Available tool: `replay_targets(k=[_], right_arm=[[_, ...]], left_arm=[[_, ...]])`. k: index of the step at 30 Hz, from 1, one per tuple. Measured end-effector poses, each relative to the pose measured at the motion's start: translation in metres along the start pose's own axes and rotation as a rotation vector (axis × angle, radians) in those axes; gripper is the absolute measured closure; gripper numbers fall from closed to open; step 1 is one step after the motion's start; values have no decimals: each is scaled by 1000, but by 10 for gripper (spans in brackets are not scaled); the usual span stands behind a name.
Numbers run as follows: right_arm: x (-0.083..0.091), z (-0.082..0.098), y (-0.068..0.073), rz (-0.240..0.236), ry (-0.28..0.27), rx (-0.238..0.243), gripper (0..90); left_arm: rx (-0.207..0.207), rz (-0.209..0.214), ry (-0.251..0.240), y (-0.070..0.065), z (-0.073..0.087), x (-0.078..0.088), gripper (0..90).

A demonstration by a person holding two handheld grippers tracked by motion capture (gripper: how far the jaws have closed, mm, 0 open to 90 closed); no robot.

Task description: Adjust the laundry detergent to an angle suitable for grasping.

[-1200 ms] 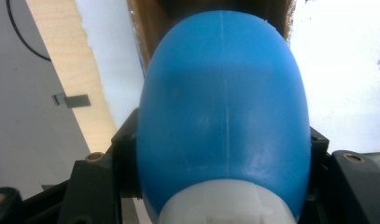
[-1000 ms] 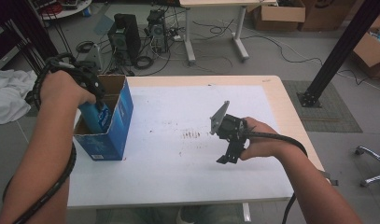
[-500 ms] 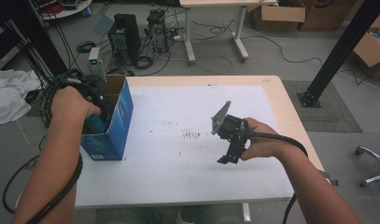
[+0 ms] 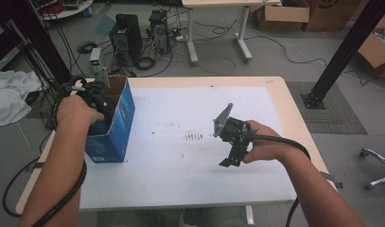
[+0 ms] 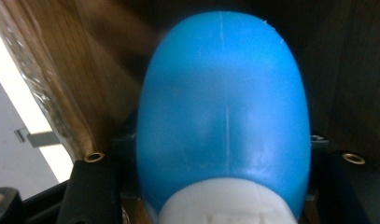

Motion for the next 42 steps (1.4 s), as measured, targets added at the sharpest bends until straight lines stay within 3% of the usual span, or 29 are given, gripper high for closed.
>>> replay_targets(k=[14,18,30,42], right_arm=[[1,0,0,7,-6,1,0],[2,-1,0,6,-15,4,0],[0,-3,2,4,-18,7,0],[0,-6,3,7,-21,10,0]], left_arm=[[9,-20,17,-7,0,1,379],[11,-23,-7,-8,0,4,328],[16,-17,-23,-5,1,9,314],[18,-20,-57,1,5,33,255]])
Point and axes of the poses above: each handheld gripper's, and its own axes: x roughly backward along the jaws, z roughly out of its underside, y roughly to its left, the point moved 4 cm from there along -x, roughly forward along the jaws, and after that the axes turned 9 degrees about -z, right-handed, at the moved point
